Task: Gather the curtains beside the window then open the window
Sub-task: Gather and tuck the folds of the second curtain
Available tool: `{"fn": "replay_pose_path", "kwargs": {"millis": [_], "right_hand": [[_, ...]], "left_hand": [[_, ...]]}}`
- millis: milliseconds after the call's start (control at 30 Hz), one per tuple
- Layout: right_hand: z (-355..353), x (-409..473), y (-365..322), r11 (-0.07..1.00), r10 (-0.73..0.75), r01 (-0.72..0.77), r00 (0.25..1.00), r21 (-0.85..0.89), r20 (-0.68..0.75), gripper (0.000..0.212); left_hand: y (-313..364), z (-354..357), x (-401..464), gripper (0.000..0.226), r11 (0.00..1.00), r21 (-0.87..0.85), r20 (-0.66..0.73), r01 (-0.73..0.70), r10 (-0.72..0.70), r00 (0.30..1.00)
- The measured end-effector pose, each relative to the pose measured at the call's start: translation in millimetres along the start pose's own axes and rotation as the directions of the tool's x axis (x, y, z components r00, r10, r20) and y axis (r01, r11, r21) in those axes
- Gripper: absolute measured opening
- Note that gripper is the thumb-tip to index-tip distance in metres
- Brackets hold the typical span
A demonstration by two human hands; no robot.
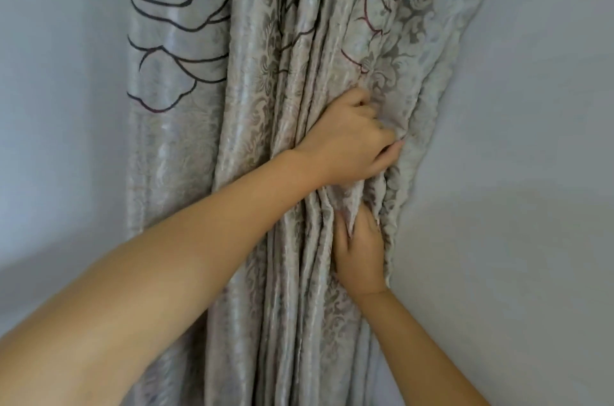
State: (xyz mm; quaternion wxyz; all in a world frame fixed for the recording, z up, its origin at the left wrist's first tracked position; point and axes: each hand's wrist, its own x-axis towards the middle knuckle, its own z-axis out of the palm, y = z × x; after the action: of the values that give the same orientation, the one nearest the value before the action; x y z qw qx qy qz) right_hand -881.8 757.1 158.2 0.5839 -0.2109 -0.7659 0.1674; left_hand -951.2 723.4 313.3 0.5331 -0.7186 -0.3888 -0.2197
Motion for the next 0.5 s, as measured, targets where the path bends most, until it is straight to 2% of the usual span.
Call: {"fn": "replay_pose_path", "kwargs": {"millis": [67,167,267,333,400,467,500], "right_hand": [[-16,-23,-4,0.997,0.081,-0.081,0.994,0.001,0.079,0.047],[-47,-72,-10,0.979,0.2,-0.201,0.978,0.011,0.052,0.048],[-86,-139,-23,0.931,0.36,-0.363,0.931,0.041,0.063,0.049],[-111,-193,-35,0.885,0.466,-0.466,0.884,0.005,0.031,0.05],[-136,-251,-55,0.819,0.567,-0.571,0.821,-0.063,-0.069,0.054],[-155,-312,-82,0.724,0.651,-0.676,0.735,-0.137,-0.189,0.057],[-161,-343,-98,0.664,0.691,-0.733,0.678,-0.148,-0.252,0.055]], "left_hand": [[19,-2,-14,0.035,0.996,-0.087,-0.007,-0.034,0.034,0.999],[57,-1,-52,0.034,0.972,-0.205,0.016,-0.118,0.124,0.992],[101,-1,-103,0.032,0.943,-0.306,0.116,-0.13,0.172,0.978],[131,-3,-138,0.029,0.915,-0.396,0.203,-0.076,0.168,0.964],[162,-10,-170,0.024,0.866,-0.499,0.294,0.015,0.153,0.943],[192,-23,-199,0.024,0.765,-0.629,0.386,0.138,0.153,0.91],[207,-31,-215,0.026,0.673,-0.706,0.431,0.222,0.158,0.888]]}}
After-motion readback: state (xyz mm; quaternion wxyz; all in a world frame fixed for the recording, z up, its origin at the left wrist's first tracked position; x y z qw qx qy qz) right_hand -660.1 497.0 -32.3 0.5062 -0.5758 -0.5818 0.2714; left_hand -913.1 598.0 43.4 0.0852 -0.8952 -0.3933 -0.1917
